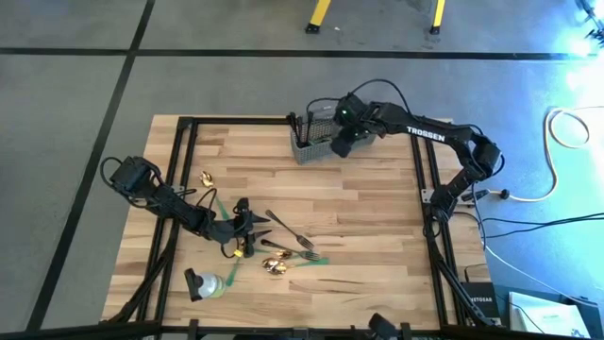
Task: Sort silverware
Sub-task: Put the green spoon into the gray organizer
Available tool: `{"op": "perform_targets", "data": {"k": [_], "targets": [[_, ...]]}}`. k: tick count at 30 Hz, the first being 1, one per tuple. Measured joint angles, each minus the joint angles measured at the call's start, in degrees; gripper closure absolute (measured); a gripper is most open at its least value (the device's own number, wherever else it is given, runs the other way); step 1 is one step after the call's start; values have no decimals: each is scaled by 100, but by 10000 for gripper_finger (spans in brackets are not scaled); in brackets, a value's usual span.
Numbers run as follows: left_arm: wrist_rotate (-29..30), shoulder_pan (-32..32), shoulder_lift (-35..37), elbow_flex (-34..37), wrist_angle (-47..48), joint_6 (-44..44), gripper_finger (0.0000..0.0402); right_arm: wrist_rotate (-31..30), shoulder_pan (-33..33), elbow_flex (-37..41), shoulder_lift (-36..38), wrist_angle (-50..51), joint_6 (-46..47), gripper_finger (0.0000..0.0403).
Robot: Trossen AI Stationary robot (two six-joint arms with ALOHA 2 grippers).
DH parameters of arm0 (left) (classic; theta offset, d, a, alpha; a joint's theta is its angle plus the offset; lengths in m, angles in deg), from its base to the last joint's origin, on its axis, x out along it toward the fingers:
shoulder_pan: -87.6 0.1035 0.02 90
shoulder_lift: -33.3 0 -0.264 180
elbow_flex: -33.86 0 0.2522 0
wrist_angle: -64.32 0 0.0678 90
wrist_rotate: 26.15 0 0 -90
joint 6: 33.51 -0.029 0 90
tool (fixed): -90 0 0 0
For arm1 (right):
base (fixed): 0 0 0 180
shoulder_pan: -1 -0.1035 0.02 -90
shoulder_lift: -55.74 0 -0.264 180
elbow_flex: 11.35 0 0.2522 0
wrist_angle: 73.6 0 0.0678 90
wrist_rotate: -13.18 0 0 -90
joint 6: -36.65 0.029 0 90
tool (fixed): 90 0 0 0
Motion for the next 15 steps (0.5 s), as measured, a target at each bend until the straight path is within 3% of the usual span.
{"op": "perform_targets", "data": {"k": [9,15], "targets": [[0,0,1,0,12,16,260,-993,-779,-728,-29,56,-2046,327],[-1,-4,0,0,35,50,260,-1141,-631,-742,-110,856,-2428,327]]}}
